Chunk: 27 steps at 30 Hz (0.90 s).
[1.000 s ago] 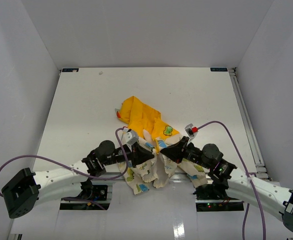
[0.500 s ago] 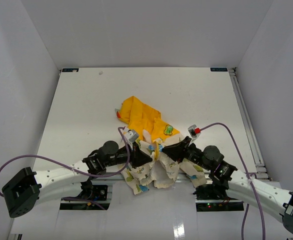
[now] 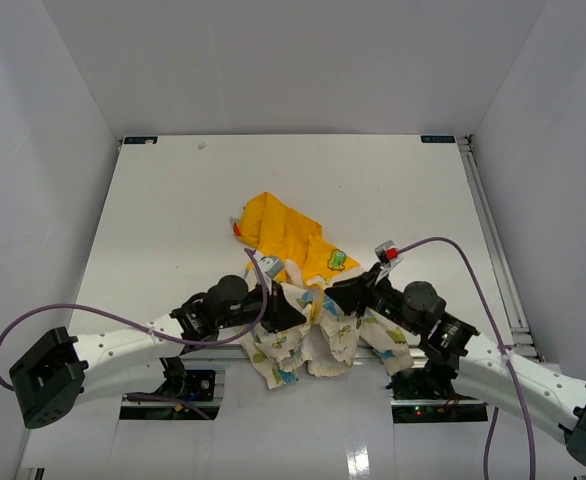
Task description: Zip up the jacket
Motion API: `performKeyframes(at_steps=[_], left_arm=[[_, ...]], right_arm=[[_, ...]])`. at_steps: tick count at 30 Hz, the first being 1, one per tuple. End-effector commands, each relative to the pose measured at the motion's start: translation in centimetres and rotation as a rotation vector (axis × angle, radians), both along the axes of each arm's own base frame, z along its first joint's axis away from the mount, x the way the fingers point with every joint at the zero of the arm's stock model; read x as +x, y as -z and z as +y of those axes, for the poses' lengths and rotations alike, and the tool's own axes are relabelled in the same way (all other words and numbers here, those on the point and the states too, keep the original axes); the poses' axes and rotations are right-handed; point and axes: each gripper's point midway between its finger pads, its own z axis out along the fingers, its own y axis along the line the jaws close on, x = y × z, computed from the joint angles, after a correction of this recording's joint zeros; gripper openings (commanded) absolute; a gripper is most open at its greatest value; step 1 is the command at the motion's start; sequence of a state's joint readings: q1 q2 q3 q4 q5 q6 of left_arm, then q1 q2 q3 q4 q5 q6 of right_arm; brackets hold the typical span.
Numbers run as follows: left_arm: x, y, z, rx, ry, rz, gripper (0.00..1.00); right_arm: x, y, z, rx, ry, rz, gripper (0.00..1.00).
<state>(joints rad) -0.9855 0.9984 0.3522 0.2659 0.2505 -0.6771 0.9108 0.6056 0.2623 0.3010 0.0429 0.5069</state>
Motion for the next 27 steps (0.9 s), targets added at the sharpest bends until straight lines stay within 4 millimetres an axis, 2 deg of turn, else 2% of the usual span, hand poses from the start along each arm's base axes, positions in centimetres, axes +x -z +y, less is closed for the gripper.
performKeyframes(at_steps=[1, 7, 10, 12, 16, 22, 27], left_arm=[[-0.1, -0.7, -0.7, -0.003, 0.030, -0.006, 0.00], [-0.1, -0.6, -1.1, 0.001, 0.066, -0.034, 0.00], [-0.5, -0.7, -1.1, -0.010, 0.091, -0.048, 0.00], [-0.5, -0.7, -1.2, -0.009, 0.102, -0.057, 0.00], [-1.2, -0.4, -1.3, 0.000, 0.150, -0.062, 0.00], [-1.5, 0.3, -0.8, -0.001, 0.160, -0.078, 0.00], [-1.8, 0.7, -0.7, 0.016, 0.182, -0.083, 0.00]], right_arm=[[2.4, -3.7, -1.0, -0.109, 0.101, -0.120, 0.42], [3.4, -5.3, -2.7, -0.197, 0.209, -0.117, 0.42], [3.5, -4.1, -3.2, -0.306, 0.238, -0.073, 0.42], [3.2, -4.7, -2.4, -0.317, 0.232, -0.100, 0.43], [2.7, -4.4, -2.0, -0.335, 0.243, -0.087, 0.45], [-0.6, -0.6, -1.2, -0.500, 0.250, -0.062, 0.47], [-3.3, 0.7, -0.4, -0.492, 0.171, -0.087, 0.47]])
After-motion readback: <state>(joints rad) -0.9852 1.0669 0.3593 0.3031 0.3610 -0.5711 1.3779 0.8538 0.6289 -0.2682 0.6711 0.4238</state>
